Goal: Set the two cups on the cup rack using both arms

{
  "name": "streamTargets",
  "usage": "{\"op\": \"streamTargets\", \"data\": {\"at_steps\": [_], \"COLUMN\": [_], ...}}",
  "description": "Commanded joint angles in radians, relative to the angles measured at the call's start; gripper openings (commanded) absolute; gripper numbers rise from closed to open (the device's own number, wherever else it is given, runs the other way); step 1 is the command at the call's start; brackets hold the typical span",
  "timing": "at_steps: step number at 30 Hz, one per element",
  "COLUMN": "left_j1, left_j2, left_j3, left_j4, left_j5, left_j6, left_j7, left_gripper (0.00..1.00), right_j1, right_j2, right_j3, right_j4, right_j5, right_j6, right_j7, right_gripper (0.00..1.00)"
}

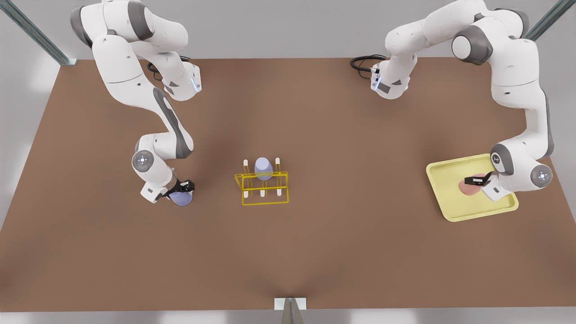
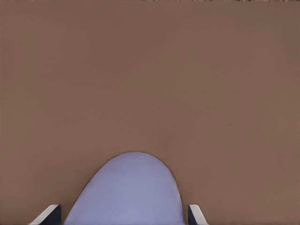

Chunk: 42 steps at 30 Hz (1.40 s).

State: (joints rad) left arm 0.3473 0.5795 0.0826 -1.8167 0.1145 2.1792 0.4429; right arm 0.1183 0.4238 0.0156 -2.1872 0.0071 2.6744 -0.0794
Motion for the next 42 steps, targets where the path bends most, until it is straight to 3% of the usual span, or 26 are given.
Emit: {"op": "streamTargets", "data": {"at_steps": [1,4,8,14,16,23,26,32,35,42], "left_j1": [-0.001,-0.001,-0.004,-0.059,-0.059,-0.106,-0.257,-0.458,-0.459,-0.557], "left_j2": [0.000,0.003,-0.007,-0.062,-0.076,-0.073,-0.017,0.189,0.229,0.287], "left_j3": [0.000,0.000,0.000,-0.007,-0.090,-0.488,-0.501,-0.561,-0.673,-0.681], "left_j4": [0.000,0.002,0.005,0.056,0.146,0.186,0.284,0.625,0.655,0.737], "left_j5": [-0.001,-0.001,-0.001,-0.004,-0.007,-0.003,-0.019,-0.026,-0.026,-0.069], "left_j6": [0.001,0.001,-0.004,-0.165,-0.317,-0.320,-0.320,-0.315,-0.288,-0.254], "left_j7": [0.020,0.022,-0.001,-0.141,-0.255,-0.935,-1.207,-1.646,-1.650,-1.650], "left_gripper": [0.83,0.83,0.80,0.80,0.80,0.80,0.80,0.80,0.80,0.80], "right_j1": [-0.003,-0.006,-0.009,-0.008,-0.008,-0.005,0.003,0.057,0.103,0.136], "right_j2": [0.001,0.000,0.001,0.000,0.000,-0.066,-0.083,-0.057,-0.071,-0.059], "right_j3": [0.000,0.000,0.000,0.000,0.001,0.066,0.115,0.116,0.116,0.118], "right_j4": [-0.002,0.001,0.010,0.023,0.024,0.056,0.136,0.264,0.274,0.354], "right_j5": [0.001,0.001,0.001,-0.001,0.001,0.099,0.197,0.326,0.402,0.482], "right_j6": [-0.002,-0.005,-0.005,-0.005,-0.005,-0.008,-0.099,-0.208,-0.214,-0.238], "right_j7": [-0.011,-0.026,-0.045,-0.043,-0.045,-0.043,-0.043,-0.034,-0.037,-0.026], "right_gripper": [0.90,0.76,0.74,0.74,0.74,0.74,0.75,0.75,0.75,0.74]}}
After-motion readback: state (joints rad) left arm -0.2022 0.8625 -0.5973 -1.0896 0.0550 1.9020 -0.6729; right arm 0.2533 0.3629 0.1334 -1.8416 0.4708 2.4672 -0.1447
